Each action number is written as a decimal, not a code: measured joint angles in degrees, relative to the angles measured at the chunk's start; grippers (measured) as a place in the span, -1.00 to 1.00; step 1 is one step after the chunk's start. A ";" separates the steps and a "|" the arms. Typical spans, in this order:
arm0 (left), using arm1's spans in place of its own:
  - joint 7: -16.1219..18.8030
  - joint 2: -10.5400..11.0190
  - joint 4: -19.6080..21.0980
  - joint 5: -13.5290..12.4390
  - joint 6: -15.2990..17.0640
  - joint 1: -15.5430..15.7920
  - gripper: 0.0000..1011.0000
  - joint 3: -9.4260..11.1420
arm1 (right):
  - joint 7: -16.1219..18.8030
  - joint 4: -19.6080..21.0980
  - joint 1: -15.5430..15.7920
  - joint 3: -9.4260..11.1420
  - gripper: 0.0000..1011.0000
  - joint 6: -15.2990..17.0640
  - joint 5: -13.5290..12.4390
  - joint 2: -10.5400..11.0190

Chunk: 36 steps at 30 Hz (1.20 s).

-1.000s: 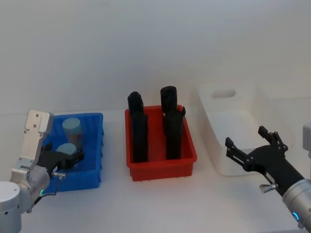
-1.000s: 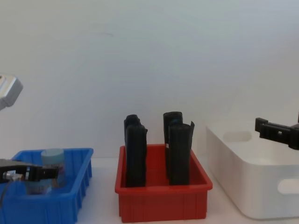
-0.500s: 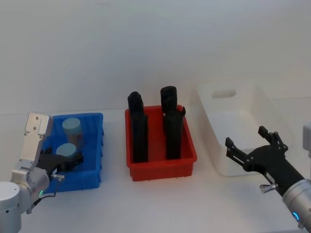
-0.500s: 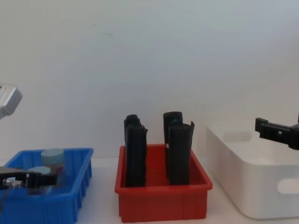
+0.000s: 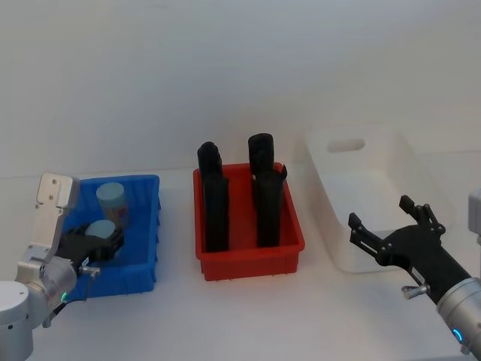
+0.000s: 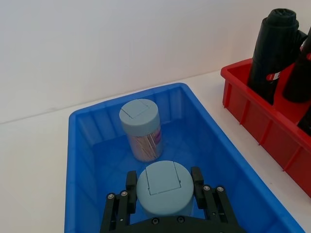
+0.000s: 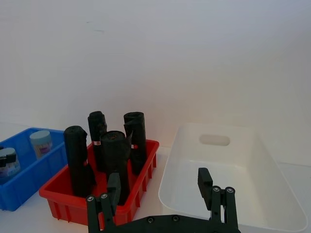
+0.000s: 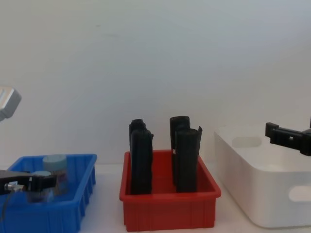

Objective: Pick the cotton swabs from the blue box and place them into the white box.

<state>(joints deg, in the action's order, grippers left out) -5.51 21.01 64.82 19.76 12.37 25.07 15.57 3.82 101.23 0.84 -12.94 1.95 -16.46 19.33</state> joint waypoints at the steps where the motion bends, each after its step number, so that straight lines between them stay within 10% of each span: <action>1: -0.14 0.00 0.00 0.15 -0.29 0.00 0.33 -0.07 | 0.00 0.00 0.00 0.00 0.98 0.00 0.00 0.00; 20: -3.66 1.34 6.59 0.68 -0.69 -1.66 0.33 -0.96 | 0.00 0.00 0.00 0.00 0.98 0.00 0.00 0.00; 36: -13.92 3.05 15.76 -2.22 3.52 -1.32 0.33 -1.15 | 0.00 0.00 0.00 0.00 0.98 0.00 0.00 0.00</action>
<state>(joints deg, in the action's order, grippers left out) -19.43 24.07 80.57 17.55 15.89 23.75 14.43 3.82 101.23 0.84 -12.94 1.95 -16.47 19.34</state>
